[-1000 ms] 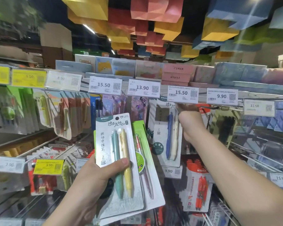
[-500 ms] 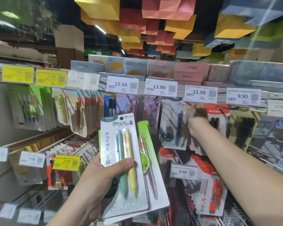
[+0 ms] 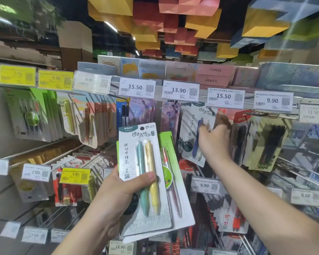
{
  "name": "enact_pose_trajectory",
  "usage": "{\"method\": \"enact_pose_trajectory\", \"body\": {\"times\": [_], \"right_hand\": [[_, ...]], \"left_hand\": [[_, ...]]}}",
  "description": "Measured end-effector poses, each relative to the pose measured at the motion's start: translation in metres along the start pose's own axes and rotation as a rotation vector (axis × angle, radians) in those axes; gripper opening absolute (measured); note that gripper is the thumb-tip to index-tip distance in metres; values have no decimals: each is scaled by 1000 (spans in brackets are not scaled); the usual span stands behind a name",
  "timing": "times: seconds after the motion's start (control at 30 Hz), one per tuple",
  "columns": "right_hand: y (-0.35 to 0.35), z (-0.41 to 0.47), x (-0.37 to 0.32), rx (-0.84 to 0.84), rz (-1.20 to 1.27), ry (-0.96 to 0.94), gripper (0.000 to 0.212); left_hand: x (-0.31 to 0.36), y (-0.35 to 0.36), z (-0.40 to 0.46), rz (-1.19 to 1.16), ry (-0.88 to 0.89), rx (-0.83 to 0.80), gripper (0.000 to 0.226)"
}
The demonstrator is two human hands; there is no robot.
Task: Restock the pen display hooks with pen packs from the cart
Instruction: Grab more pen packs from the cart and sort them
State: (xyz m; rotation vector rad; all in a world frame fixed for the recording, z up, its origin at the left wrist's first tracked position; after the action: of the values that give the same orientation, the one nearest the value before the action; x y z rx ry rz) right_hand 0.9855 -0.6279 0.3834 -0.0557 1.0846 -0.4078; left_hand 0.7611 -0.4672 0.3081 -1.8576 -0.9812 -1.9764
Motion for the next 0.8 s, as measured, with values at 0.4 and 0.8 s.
{"method": "enact_pose_trajectory", "body": {"times": [0.4,0.8], "right_hand": [[-21,-64,-24,-163,270,-292,14],[-4,-71,-29,-415,242,-68,32]], "left_hand": [[-8,13,0,1,12,-53,49],[-17,32,-5,79,45,-155,43]]}}
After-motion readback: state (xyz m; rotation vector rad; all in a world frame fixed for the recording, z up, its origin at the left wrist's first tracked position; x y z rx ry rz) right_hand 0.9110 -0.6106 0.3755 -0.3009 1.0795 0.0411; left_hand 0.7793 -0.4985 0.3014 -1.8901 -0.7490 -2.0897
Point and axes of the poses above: each hand's wrist, its own z-axis towards the middle knuckle, its own y-axis out of the palm, x = y × z, the point moved 6 cm from there along z, towards the middle knuckle, and after that the axes turned 7 degrees about x, right-handed, at the moved point
